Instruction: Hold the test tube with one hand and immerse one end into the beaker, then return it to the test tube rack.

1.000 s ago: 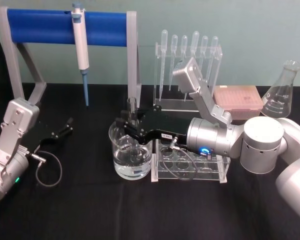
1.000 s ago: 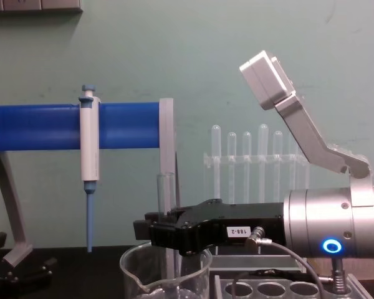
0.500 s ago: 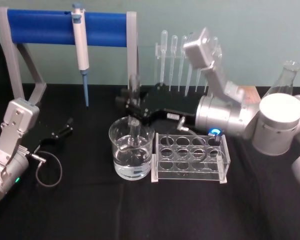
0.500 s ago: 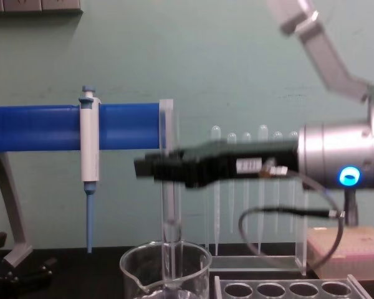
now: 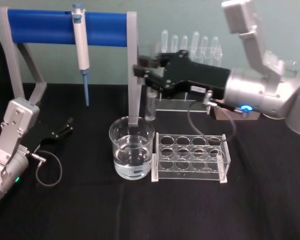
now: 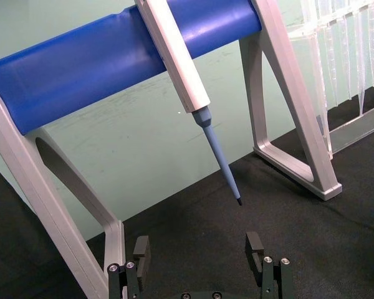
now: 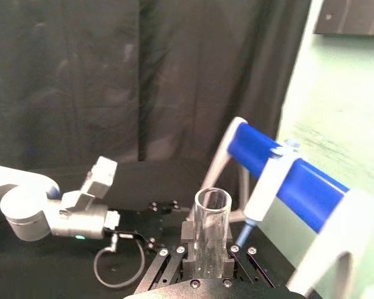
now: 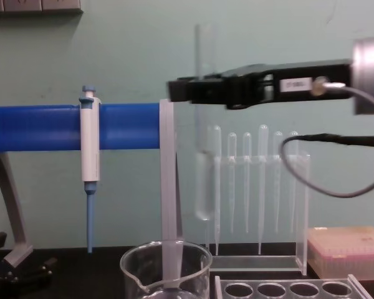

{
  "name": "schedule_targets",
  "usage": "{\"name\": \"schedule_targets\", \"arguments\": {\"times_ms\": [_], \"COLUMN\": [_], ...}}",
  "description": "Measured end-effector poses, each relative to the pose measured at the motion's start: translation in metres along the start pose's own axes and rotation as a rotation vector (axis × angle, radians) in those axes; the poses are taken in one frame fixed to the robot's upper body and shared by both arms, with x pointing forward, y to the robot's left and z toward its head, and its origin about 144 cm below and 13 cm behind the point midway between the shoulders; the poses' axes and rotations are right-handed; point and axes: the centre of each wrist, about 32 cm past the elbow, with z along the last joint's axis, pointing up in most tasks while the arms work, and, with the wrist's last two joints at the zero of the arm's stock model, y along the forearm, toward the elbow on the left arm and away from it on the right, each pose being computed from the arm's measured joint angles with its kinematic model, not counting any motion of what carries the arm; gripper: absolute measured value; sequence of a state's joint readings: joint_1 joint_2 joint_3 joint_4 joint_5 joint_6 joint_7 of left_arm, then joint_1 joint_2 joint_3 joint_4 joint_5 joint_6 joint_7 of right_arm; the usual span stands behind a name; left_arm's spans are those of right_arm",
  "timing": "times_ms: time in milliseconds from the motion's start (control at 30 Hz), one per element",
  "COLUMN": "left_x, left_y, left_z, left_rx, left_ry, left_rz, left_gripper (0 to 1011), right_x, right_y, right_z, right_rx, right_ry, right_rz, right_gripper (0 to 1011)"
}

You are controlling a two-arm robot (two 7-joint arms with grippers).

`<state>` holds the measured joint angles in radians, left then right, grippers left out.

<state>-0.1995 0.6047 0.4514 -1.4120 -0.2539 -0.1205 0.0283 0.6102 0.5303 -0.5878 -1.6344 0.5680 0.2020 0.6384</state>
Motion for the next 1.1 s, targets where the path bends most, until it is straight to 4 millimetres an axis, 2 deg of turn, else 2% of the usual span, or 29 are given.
{"name": "schedule_targets", "arguments": {"times_ms": [167, 400, 733, 1100], "left_x": [0.000, 0.000, 0.000, 0.000], "left_y": [0.000, 0.000, 0.000, 0.000], "left_z": [0.000, 0.000, 0.000, 0.000], "left_rx": [0.000, 0.000, 0.000, 0.000], "left_ry": [0.000, 0.000, 0.000, 0.000], "left_rz": [0.000, 0.000, 0.000, 0.000], "left_gripper": [1000, 1000, 1000, 1000], "right_x": [-0.003, -0.009, -0.014, -0.015], "right_y": [-0.024, -0.044, -0.049, -0.048], "right_z": [0.000, -0.010, -0.036, -0.050], "right_rx": [-0.017, -0.048, -0.087, -0.099], "right_ry": [-0.002, 0.021, 0.057, 0.068], "right_rz": [-0.049, -0.092, -0.117, -0.122], "right_gripper": [225, 224, 225, 225]}}
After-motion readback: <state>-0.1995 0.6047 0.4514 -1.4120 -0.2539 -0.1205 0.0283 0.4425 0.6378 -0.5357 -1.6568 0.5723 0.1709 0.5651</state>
